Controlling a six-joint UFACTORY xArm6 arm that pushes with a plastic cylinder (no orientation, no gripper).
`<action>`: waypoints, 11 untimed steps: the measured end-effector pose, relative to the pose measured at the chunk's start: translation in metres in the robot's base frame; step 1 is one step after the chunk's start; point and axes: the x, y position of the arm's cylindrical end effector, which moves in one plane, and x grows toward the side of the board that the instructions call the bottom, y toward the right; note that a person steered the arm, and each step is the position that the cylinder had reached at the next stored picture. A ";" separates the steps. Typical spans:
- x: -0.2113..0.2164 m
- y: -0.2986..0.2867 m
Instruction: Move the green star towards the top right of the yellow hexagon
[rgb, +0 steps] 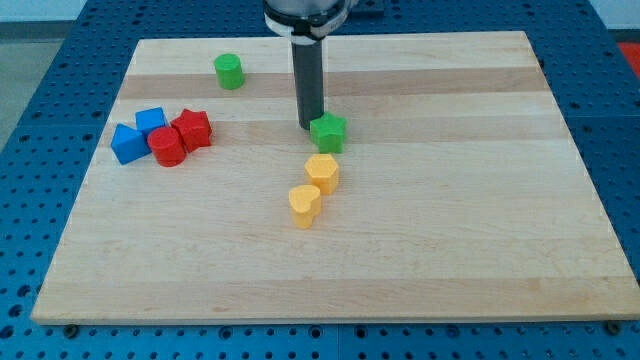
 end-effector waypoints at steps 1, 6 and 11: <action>0.015 -0.003; 0.021 0.028; -0.005 0.033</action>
